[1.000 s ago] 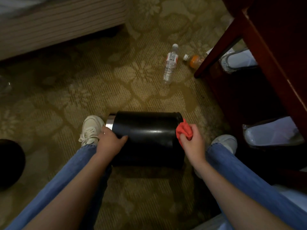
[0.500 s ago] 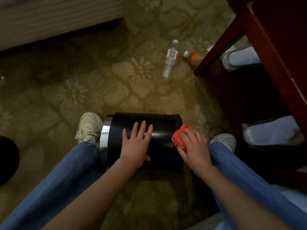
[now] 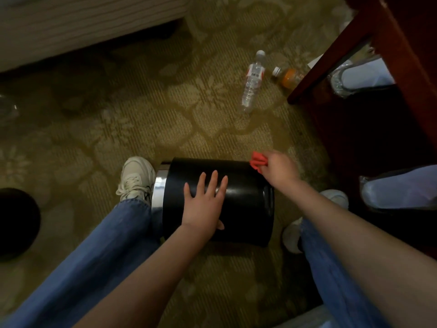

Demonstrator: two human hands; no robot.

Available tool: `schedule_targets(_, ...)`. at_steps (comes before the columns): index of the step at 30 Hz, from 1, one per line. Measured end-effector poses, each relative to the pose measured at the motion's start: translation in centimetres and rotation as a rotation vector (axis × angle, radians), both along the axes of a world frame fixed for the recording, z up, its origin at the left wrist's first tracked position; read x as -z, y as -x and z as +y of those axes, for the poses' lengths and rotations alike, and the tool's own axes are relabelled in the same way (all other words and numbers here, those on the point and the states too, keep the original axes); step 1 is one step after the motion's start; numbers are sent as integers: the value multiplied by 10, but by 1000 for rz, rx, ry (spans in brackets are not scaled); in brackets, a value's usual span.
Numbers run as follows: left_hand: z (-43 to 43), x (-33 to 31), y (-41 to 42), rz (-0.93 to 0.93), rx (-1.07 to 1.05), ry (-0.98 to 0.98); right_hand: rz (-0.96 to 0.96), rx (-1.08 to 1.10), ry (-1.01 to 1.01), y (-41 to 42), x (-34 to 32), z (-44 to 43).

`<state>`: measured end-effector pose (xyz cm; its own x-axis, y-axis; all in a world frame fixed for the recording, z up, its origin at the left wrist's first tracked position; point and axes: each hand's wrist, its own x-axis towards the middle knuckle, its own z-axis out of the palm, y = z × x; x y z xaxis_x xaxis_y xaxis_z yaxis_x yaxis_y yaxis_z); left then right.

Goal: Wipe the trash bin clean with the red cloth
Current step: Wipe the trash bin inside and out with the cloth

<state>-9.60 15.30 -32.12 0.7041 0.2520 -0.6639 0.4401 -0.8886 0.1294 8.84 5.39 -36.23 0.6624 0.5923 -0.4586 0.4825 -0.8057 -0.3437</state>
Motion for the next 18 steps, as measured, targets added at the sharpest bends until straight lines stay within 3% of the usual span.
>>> schedule_targets(6,-2,-1,5,8,27,-4,-164,-451,13,22,-31,-48)
schedule_targets(10,-8,0,10,8,36,-24,-262,-560,-61,34,-42,-57)
schedule_targets(18,-15,-1,15,14,45,-50,-122,-188,140,15,-16,-4)
